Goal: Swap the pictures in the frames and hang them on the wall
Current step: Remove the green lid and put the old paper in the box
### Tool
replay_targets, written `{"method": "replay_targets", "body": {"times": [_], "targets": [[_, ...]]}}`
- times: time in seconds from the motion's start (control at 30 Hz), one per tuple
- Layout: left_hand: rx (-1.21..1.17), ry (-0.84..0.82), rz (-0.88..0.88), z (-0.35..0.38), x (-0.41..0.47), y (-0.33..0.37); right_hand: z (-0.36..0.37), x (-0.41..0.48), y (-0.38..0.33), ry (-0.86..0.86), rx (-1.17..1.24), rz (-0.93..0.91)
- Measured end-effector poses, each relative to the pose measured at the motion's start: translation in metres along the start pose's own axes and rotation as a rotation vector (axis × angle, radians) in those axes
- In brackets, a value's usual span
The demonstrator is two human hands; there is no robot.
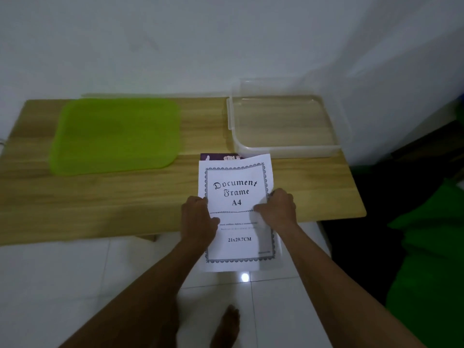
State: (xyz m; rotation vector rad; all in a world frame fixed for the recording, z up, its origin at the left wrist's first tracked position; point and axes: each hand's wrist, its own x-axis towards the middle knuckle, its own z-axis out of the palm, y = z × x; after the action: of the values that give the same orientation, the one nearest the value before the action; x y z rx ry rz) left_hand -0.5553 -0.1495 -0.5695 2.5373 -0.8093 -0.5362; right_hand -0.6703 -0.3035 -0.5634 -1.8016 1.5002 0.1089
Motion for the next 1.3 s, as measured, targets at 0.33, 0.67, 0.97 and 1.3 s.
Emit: {"method": "replay_targets", "body": {"times": [0.33, 0.67, 0.97, 1.3], "targets": [[0.021, -0.013, -0.031, -0.001, -0.001, 0.003, 0.001, -0.004, -0.011, 0.032, 0.129, -0.023], [0.259, -0.067, 0.1, -0.004, -0.01, -0.008, 0.003, -0.014, -0.012, 0.132, 0.058, -0.013], [0.311, -0.09, 0.192, -0.009, -0.01, -0.018, 0.016, -0.013, -0.018, 0.106, 0.121, 0.083], [0.233, -0.099, 0.151, -0.013, -0.007, -0.02, -0.003, -0.015, -0.01, 0.027, 0.456, 0.044]]}}
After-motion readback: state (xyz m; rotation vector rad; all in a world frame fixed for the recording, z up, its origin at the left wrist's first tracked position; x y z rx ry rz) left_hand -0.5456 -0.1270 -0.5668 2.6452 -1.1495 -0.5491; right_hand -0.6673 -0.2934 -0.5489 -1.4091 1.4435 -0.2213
